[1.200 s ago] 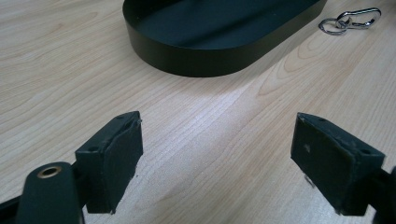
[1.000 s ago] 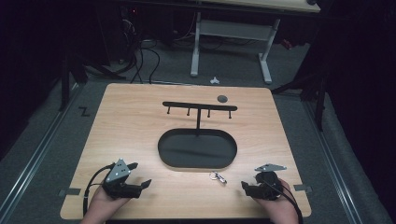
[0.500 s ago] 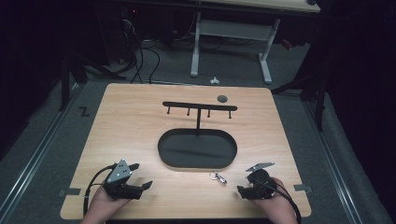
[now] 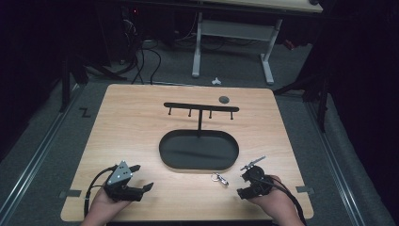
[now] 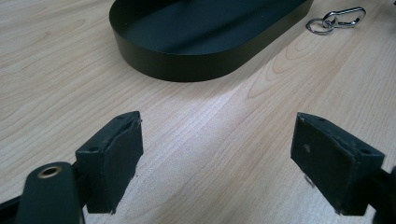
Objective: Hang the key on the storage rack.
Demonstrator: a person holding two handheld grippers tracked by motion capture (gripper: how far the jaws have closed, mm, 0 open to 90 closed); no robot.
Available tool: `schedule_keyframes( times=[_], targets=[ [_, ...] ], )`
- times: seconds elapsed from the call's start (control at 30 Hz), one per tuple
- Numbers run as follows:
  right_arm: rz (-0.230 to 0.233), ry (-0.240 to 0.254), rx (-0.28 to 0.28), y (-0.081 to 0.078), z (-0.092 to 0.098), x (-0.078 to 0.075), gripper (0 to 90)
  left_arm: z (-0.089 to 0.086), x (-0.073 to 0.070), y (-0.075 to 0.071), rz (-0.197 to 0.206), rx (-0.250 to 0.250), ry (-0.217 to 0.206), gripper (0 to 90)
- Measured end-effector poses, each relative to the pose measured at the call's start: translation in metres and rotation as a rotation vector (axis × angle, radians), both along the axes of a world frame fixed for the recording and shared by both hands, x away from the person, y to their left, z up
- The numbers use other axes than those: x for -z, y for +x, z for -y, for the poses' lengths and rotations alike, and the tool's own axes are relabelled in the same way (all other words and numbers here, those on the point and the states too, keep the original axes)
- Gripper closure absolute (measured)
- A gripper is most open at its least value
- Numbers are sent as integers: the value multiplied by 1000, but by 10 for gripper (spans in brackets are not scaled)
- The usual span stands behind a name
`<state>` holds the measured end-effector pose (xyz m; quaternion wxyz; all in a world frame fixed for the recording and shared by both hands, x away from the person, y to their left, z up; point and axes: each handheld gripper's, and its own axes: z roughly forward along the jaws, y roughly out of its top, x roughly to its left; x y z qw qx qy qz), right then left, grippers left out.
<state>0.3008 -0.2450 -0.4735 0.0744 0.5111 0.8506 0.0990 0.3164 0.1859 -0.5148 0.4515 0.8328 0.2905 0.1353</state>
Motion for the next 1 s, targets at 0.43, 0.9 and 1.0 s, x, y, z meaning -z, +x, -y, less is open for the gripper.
schedule_keyframes(
  times=[0.43, 0.9, 1.0],
  targets=[
    [-105, -72, -54, 7, -12, -4, 339, 1, 1, 0, -6, 10, 4, 181],
    [-108, -71, -99, 20, -35, -5, 341, 2, 1, 0, -11, 19, 7, 182],
    [-105, -72, -114, 27, -44, -3, 350, 2, 1, 0, -10, 18, 5, 182]
  ],
)
